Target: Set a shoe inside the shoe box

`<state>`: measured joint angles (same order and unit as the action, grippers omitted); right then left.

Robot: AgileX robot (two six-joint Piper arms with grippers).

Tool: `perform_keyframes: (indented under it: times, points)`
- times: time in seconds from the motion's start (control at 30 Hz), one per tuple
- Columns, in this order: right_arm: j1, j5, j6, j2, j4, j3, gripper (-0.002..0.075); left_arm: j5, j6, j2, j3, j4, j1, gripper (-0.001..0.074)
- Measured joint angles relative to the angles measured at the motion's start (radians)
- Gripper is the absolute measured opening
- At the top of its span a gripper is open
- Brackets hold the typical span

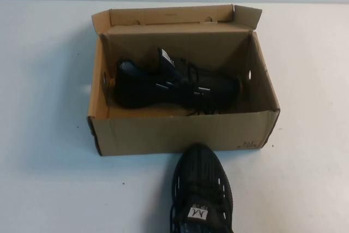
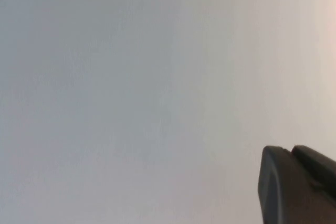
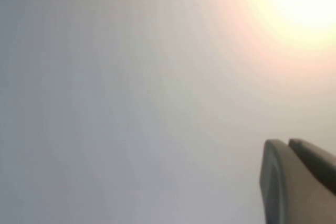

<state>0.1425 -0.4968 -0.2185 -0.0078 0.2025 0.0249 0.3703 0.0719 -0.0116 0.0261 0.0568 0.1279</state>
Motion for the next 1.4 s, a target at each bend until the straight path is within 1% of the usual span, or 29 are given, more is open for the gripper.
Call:
perform_keyframes:
  times: [0.13, 0.2, 0.27, 0.37, 0.5, 0.6, 0.7, 0.87, 0.97, 1.1, 1.27, 1.37, 1.4]
  points:
    - [0.000, -0.312, 0.041, -0.001, 0.002, 0.000, -0.0016, 0.306, 0.059, 0.000, 0.000, 0.000, 0.000, -0.0001]
    - [0.000, -0.397, 0.094, -0.007, 0.006, -0.009, -0.0016, 0.403, 0.087, -0.003, -0.002, 0.000, 0.000, -0.0001]
    - [0.000, -0.410, 0.150, -0.007, 0.009, -0.053, -0.0016, 0.425, 0.112, -0.002, -0.030, 0.000, 0.000, -0.0001]
    - [0.000, -0.364, 0.234, -0.007, 0.009, -0.158, -0.0016, 0.382, 0.129, -0.002, -0.140, 0.000, 0.000, -0.0001]
    - [0.000, -0.150, 0.322, -0.007, 0.009, -0.345, -0.0016, 0.240, 0.134, -0.002, -0.331, 0.000, 0.000, -0.0001]
    - [0.000, 0.046, 0.339, -0.002, 0.009, -0.503, -0.0016, 0.131, 0.134, 0.014, -0.472, 0.000, 0.000, -0.0001]
    - [0.000, 0.227, 0.343, 0.048, 0.007, -0.644, -0.0016, -0.021, 0.134, 0.061, -0.614, 0.000, 0.000, -0.0001]
    - [-0.002, 0.541, 0.343, 0.202, 0.007, -0.820, -0.0017, -0.415, 0.134, 0.180, -0.803, 0.000, 0.000, -0.0001]
    - [-0.002, 0.714, 0.343, 0.298, 0.006, -0.872, -0.0016, -0.632, 0.134, 0.270, -0.867, 0.000, 0.000, -0.0001]
    - [-0.002, 0.892, 0.334, 0.397, -0.003, -0.879, -0.0016, -0.843, 0.103, 0.351, -0.877, 0.011, 0.000, -0.0001]
    - [-0.002, 1.063, 0.295, 0.462, 0.015, -0.868, -0.0016, -0.982, 0.095, 0.422, -0.877, -0.023, 0.000, -0.0001]
    - [-0.002, 1.148, 0.276, 0.489, 0.099, -0.868, -0.0016, -1.055, 0.095, 0.447, -0.877, -0.048, 0.000, -0.0001]
    - [-0.002, 1.170, 0.245, 0.501, 0.136, -0.868, -0.0017, -1.075, 0.095, 0.453, -0.877, -0.057, 0.000, -0.0001]
